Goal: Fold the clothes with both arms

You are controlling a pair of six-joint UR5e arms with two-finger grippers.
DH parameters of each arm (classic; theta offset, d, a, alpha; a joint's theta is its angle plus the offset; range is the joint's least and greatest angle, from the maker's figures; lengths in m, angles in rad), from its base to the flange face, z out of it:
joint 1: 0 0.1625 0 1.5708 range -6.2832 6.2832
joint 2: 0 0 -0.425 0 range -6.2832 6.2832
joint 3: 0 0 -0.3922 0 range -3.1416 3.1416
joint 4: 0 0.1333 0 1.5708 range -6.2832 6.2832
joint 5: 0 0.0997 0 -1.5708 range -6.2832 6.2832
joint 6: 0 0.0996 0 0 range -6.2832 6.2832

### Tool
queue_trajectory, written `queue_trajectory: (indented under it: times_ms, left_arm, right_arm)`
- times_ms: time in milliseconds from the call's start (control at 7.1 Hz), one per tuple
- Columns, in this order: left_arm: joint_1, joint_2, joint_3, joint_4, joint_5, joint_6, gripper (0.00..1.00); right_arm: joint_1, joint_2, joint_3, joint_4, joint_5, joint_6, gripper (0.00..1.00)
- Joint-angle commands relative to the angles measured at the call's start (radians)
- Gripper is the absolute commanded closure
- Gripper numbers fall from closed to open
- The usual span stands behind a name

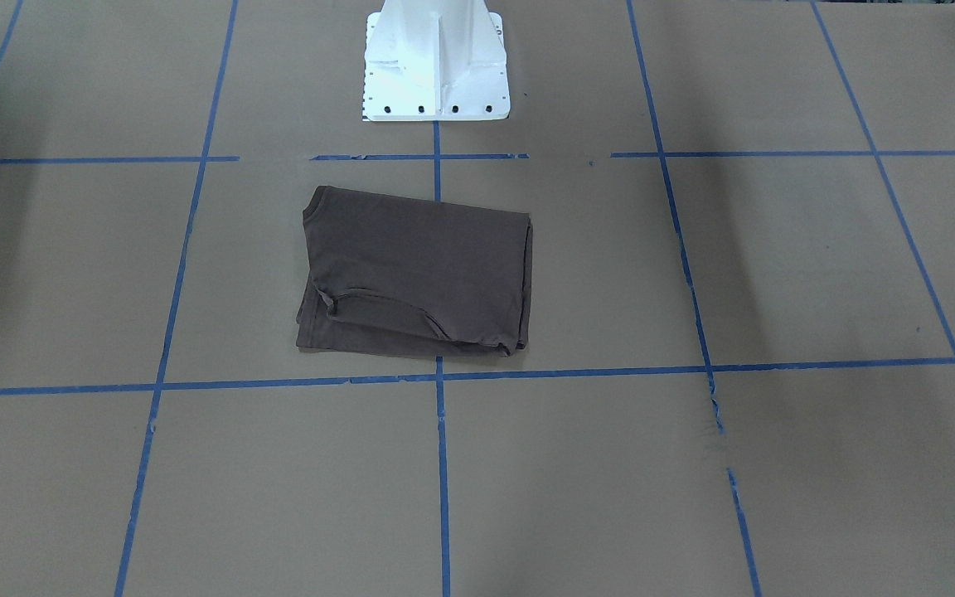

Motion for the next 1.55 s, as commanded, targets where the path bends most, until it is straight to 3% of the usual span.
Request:
queue_trajectory:
  times_ms: [0,1409]
  left_arm:
    - [0.000,0.000,0.002,0.002,0.000,0.000,0.00]
    - [0.000,0.005,0.013,0.015,0.011,-0.006,0.00]
  right_arm:
    - [0.000,0.000,0.000,0.002,-0.002,0.000,0.00]
    - [-0.017,-0.005,-0.004,-0.001,0.001,0.001,0.00]
